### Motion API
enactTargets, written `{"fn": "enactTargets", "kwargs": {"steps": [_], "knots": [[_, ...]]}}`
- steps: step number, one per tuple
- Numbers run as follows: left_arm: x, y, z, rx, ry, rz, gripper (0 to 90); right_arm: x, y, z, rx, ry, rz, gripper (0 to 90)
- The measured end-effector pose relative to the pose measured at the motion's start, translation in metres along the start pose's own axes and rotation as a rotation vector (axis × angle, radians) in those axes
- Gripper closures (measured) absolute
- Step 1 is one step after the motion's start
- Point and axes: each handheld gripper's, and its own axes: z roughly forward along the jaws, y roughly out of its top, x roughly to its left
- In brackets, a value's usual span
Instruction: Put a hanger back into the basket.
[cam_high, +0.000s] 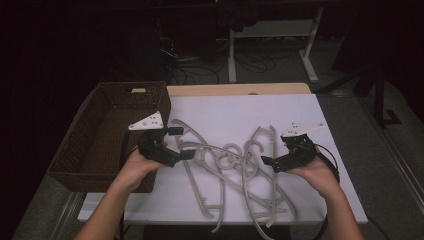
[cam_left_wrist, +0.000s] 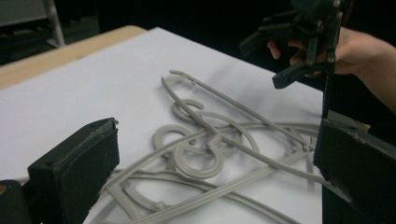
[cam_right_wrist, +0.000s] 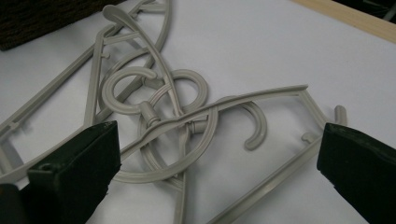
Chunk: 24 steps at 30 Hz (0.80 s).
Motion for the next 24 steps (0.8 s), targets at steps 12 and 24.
{"fn": "enactTargets", "kwargs": {"steps": [12, 24], "knots": [[-0.009, -0.019, 0.043, 0.066, -0.022, -0.003, 28.7, 0.001, -0.004, 0.012, 0.051, 0.006, -0.015, 0.0], [-0.023, -0.033, 0.099, 0.212, -0.086, 0.029, 82.9, -0.001, -0.005, 0.009, 0.043, 0.006, -0.004, 0.0]]}}
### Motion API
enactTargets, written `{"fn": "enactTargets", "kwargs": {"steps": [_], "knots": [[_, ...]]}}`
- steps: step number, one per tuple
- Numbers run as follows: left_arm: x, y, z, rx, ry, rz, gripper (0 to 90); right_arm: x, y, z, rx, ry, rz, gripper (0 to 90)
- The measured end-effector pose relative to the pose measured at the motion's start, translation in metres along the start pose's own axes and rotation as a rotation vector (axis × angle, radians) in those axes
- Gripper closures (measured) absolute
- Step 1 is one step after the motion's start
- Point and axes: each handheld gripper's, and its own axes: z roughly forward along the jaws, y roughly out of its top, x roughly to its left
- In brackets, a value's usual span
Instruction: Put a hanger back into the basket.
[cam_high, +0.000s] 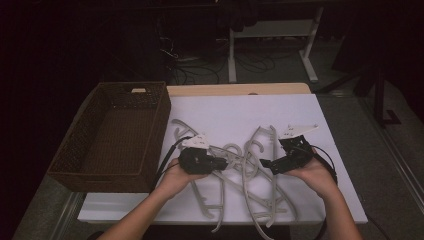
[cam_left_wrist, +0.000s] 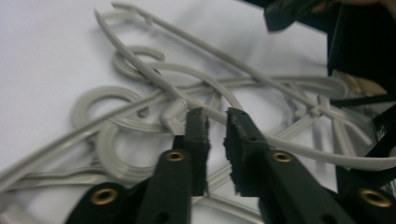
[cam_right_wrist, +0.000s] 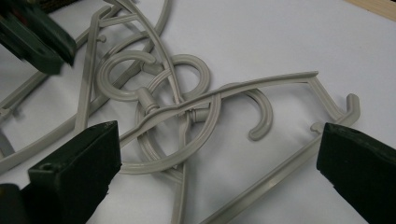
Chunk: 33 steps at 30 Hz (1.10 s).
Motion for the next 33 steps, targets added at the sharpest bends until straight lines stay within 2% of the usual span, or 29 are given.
{"fn": "enactTargets", "kwargs": {"steps": [3, 6, 10, 13, 24, 33], "knots": [[-0.003, -0.001, 0.016, 0.04, -0.008, 0.01, 89.4, 0.0, 0.0, 0.0, -0.003, 0.001, 0.0, 0.0], [-0.007, -0.001, 0.029, 0.078, -0.009, 0.033, 90.0, -0.001, 0.0, -0.001, -0.004, 0.002, 0.001, 0.0], [-0.009, -0.003, 0.041, 0.11, 0.019, 0.041, 90.0, -0.002, -0.001, -0.001, -0.009, 0.004, 0.004, 0.0], [-0.008, -0.003, 0.043, 0.127, 0.067, 0.067, 90.0, -0.002, -0.001, -0.002, -0.011, 0.005, 0.007, 0.0], [0.011, -0.003, 0.038, 0.141, 0.18, 0.069, 90.0, -0.003, -0.001, -0.004, -0.021, 0.011, 0.016, 0.0], [0.032, 0.012, 0.042, 0.143, 0.273, 0.081, 90.0, -0.004, -0.001, -0.004, -0.023, 0.011, 0.02, 0.0]]}}
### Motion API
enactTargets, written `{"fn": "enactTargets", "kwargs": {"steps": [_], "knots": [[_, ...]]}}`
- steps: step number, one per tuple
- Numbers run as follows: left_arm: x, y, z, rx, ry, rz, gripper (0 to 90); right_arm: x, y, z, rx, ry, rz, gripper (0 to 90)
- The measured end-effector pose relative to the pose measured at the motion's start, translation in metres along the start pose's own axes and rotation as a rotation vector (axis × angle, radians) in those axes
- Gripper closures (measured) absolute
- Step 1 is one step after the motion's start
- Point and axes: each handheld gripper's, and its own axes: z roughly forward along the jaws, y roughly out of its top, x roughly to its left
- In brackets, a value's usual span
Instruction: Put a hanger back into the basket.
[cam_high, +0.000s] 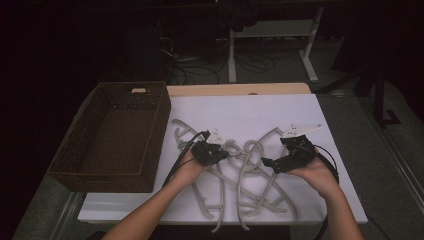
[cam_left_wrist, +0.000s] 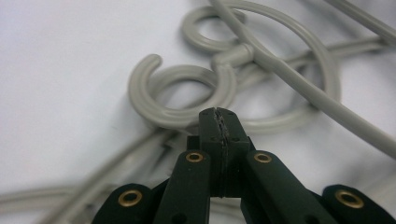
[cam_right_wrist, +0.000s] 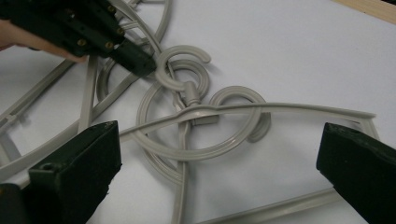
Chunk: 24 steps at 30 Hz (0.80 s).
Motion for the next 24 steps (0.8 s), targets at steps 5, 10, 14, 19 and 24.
{"fn": "enactTargets", "kwargs": {"steps": [5, 10, 14, 19, 24], "knots": [[0.013, 0.01, 0.009, 0.009, 0.039, 0.001, 90.0, 0.0, 0.0, 0.001, 0.001, 0.002, -0.003, 0.0], [0.012, 0.017, 0.002, -0.021, 0.006, -0.048, 83.3, -0.001, 0.0, 0.0, -0.002, 0.003, -0.001, 0.0], [-0.003, 0.019, -0.009, -0.03, -0.068, -0.088, 65.1, -0.001, -0.001, -0.001, -0.004, 0.0, 0.006, 0.0], [-0.023, 0.017, -0.013, -0.024, -0.137, -0.122, 49.7, 0.0, -0.001, -0.001, -0.003, -0.001, 0.002, 0.0], [-0.04, 0.012, -0.001, 0.001, -0.157, -0.111, 45.9, 0.0, -0.001, 0.0, 0.002, -0.002, 0.0, 0.0]]}}
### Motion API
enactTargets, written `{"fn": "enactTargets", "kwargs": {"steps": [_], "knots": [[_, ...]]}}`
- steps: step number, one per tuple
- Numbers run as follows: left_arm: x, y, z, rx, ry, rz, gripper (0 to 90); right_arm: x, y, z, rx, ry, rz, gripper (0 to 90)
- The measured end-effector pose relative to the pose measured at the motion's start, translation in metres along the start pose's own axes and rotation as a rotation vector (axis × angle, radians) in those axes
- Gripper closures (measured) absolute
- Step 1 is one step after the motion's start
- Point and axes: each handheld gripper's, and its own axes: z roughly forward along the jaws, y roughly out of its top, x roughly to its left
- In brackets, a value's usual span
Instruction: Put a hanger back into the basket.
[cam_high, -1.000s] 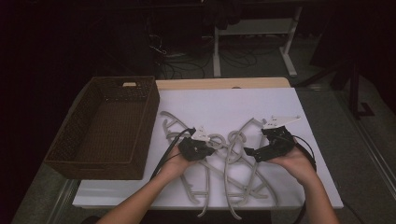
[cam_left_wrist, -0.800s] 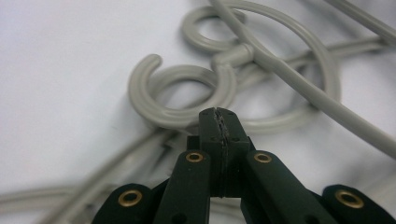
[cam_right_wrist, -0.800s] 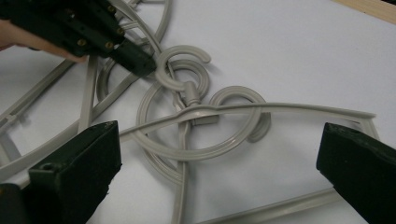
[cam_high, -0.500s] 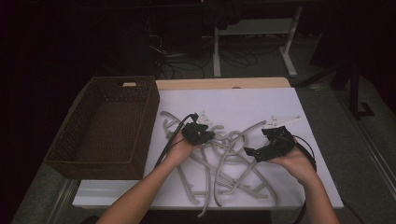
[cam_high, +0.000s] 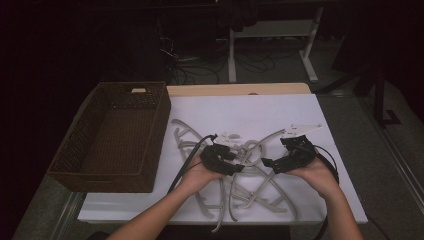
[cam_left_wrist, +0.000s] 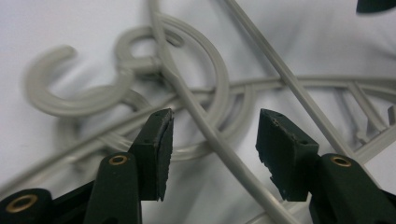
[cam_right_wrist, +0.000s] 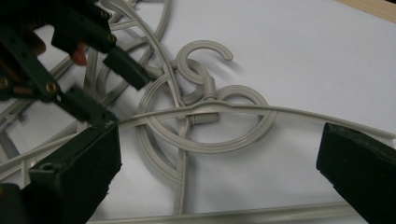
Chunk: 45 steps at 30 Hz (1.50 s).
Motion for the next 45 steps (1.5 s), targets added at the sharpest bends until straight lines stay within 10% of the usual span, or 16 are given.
{"fn": "enactTargets", "kwargs": {"steps": [21, 36, 45], "knots": [[-0.012, -0.01, 0.021, 0.11, 0.055, 0.03, 59.8, -0.001, -0.001, -0.001, -0.001, 0.0, 0.002, 0.0], [0.003, -0.007, 0.011, 0.046, 0.056, -0.107, 81.3, -0.001, -0.001, -0.002, -0.005, 0.0, 0.006, 0.0], [0.006, 0.0, 0.0, 0.012, 0.019, -0.086, 82.3, 0.0, 0.0, -0.003, -0.015, 0.004, 0.001, 0.0]]}}
